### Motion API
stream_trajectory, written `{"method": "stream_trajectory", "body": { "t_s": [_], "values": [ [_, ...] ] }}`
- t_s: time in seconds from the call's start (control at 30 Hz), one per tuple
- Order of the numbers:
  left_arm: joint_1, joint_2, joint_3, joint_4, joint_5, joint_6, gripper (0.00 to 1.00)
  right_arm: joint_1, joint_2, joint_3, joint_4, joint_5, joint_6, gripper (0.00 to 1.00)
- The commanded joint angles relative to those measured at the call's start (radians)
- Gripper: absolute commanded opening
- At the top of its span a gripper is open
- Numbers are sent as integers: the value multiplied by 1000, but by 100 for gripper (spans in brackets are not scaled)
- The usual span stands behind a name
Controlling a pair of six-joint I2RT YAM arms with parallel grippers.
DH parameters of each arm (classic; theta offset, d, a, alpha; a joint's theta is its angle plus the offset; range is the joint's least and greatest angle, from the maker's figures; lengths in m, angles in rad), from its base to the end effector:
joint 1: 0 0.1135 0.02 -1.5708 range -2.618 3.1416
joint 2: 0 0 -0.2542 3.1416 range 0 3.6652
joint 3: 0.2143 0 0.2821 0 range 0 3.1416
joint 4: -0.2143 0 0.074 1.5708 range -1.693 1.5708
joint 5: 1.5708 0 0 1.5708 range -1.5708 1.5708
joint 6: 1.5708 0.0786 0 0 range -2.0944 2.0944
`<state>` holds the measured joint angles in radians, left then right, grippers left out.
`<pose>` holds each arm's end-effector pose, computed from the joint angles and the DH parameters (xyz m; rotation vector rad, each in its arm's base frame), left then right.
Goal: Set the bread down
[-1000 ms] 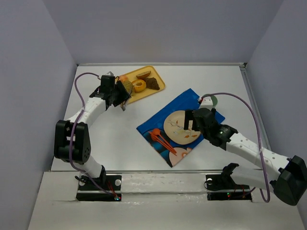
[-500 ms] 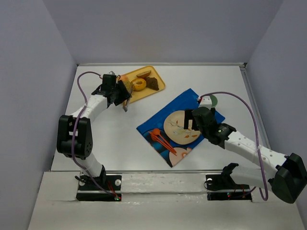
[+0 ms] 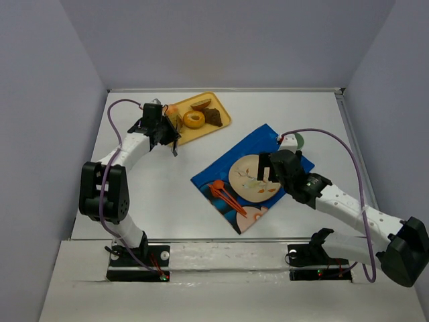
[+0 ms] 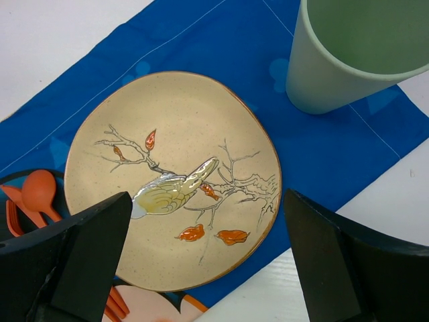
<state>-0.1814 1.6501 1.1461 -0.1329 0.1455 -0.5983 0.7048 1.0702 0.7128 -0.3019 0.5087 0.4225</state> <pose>0.4233 -0.0892 0.1961 -0.3869 2.2311 -0.5861 0.2457 0.1587 0.2089 -0.0308 2.1364 0.0893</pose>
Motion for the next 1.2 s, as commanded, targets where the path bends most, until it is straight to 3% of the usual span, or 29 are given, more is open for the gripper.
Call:
{"method": "stream_trajectory", "body": {
  "t_s": [0.0, 0.43, 0.8, 1.03, 1.07, 1.17],
  "values": [
    [7, -59, 29, -23, -17, 25, 6, -7, -27, 24, 55, 17, -1, 100],
    [-75, -211, 6, 6, -98, 86, 6, -7, -27, 13, 66, 27, 4, 100],
    [-101, -250, -72, 33, 9, 63, 6, -7, -12, 13, 67, 13, -1, 100],
    [-148, -263, -137, -62, -101, -1, 6, -7, 22, 20, 70, 1, 2, 100],
    [-151, -259, -135, -74, -125, -4, 6, -7, 23, 22, 69, -1, 4, 100],
    [-153, -239, -129, -99, -135, -5, 26, -7, 28, 24, 70, -7, 5, 100]
  ]
}}
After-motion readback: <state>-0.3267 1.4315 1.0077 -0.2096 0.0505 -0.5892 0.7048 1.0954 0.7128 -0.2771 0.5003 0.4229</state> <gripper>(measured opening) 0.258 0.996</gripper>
